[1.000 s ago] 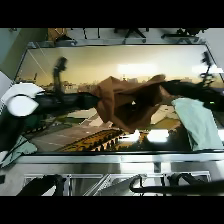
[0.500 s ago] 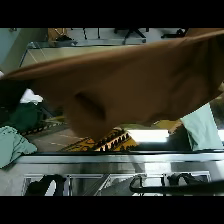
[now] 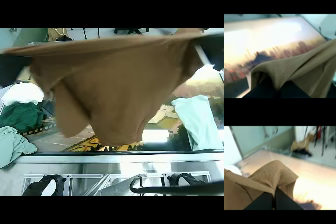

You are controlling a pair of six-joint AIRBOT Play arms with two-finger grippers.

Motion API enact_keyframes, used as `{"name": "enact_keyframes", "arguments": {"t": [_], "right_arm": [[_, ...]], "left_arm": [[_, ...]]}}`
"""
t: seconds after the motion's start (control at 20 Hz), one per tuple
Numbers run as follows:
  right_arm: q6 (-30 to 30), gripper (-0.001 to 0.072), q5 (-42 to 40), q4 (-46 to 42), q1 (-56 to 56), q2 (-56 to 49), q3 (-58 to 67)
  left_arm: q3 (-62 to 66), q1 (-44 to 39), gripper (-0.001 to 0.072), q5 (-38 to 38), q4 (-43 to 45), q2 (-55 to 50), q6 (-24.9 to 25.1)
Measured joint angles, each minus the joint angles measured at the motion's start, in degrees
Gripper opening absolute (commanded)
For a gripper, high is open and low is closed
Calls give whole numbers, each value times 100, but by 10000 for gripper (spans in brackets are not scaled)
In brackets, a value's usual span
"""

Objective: Fold the shirts.

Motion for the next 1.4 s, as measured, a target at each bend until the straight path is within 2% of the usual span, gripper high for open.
{"name": "enact_keyframes", "arguments": {"t": [0.3, 0.35, 0.4, 0.45, 0.55, 0.6, 0.75, 0.95, 1.0, 1.05, 1.1, 1.25, 1.4], "right_arm": [[-212, 20, -149, 81, 382, -2481, -772], [-225, 33, -223, 109, 457, -2900, -813], [-238, 135, -293, 118, 520, -3246, -844], [-243, 249, -352, 136, 575, -3550, -866], [-260, 365, -400, 160, 619, -3893, -870], [-260, 400, -372, 153, 592, -3954, -852], [-55, 400, -28, 70, 328, -3713, -809], [850, 411, 439, -876, 63, -2857, -1145], [1078, 465, 501, -1088, 74, -2588, -1423], [1270, 556, 518, -1259, 136, -2326, -1759], [1447, 581, 511, -1379, 249, -2063, -2162], [1864, 581, 127, -1585, 824, -1467, -3379], [2079, 581, -474, -1556, 1578, -1311, -4140]], "left_arm": [[37, -839, 17, 129, -101, -2997, 363], [44, -866, 269, 181, -144, -3425, 431], [48, -874, 698, 264, -175, -3773, 483], [52, -859, 700, 343, -179, -4074, 509], [153, -754, 699, 369, -181, -4492, 546], [247, -667, 699, 243, -179, -4627, 544], [560, -341, 698, -393, -37, -4741, 339], [354, -13, 698, -1130, 605, -4430, 37], [92, 26, 698, -1137, 732, -4304, 22], [-208, 46, 698, -1102, 822, -4183, -17], [-551, 46, 698, -986, 876, -4070, -15], [-1475, -44, 698, -581, 990, -3891, 17], [-2135, -197, 698, -107, 1078, -3827, 98]]}}
